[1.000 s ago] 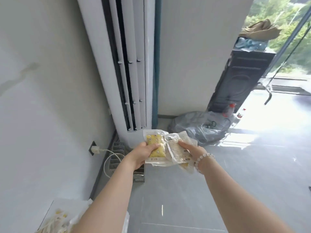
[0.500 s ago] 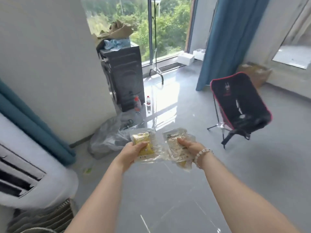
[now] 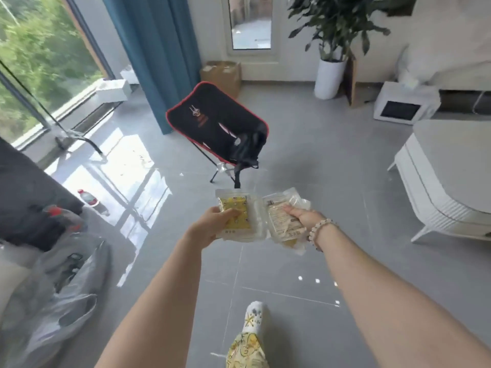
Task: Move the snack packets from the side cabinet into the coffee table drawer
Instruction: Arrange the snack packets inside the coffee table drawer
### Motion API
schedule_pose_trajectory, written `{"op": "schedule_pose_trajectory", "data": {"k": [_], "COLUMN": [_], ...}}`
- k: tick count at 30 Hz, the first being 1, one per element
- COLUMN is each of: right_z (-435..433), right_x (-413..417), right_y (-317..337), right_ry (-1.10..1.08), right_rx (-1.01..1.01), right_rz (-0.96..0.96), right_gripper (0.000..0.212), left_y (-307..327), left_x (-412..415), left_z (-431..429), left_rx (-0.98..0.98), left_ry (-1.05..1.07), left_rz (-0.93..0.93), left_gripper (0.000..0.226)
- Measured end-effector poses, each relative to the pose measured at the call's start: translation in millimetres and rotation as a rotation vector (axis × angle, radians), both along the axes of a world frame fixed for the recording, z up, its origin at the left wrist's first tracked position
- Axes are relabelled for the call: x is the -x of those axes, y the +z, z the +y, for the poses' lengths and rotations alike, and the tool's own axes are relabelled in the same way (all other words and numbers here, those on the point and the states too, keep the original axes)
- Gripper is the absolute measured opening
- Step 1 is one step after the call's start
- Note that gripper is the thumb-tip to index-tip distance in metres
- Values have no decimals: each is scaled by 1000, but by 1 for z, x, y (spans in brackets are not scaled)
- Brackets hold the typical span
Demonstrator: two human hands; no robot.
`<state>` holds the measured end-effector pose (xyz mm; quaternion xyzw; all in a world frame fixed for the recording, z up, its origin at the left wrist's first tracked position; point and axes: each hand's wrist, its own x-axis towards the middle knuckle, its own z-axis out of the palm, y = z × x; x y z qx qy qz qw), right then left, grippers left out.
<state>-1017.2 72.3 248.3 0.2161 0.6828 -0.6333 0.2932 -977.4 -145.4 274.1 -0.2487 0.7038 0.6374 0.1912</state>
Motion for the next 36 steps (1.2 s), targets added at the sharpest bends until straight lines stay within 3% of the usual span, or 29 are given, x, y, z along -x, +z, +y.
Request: {"op": "schedule_pose_trajectory", "data": {"k": [4,8,18,22,27,36], "right_z": [55,107,223,264,311,423], "right_x": [15,34,37,8,-32,-83], "right_y": [4,12,7,2,-2,-1], "right_ry": [-191,-371,-848,-1071,-1257,-1388], "right_rx": [-22,-58,-77,-38,-38,-5], "right_rz": [4,26,-16,-19,-57,-55], "right_gripper": [41,45,58,45,60,31], "left_y": [-2,0,-4,-11,-16,-22], "left_x": [63,127,223,221,199,161], "left_z": [50,106,272,342,423,572], "left_rx": [49,76,70,32,-16,-5], "left_ry": [-214,-413,-853,-1029,-1233,-1362], "left_rz": [-34,-37,-30,-68,-106,-137], "left_gripper": [20,32,14,11,10,8]}}
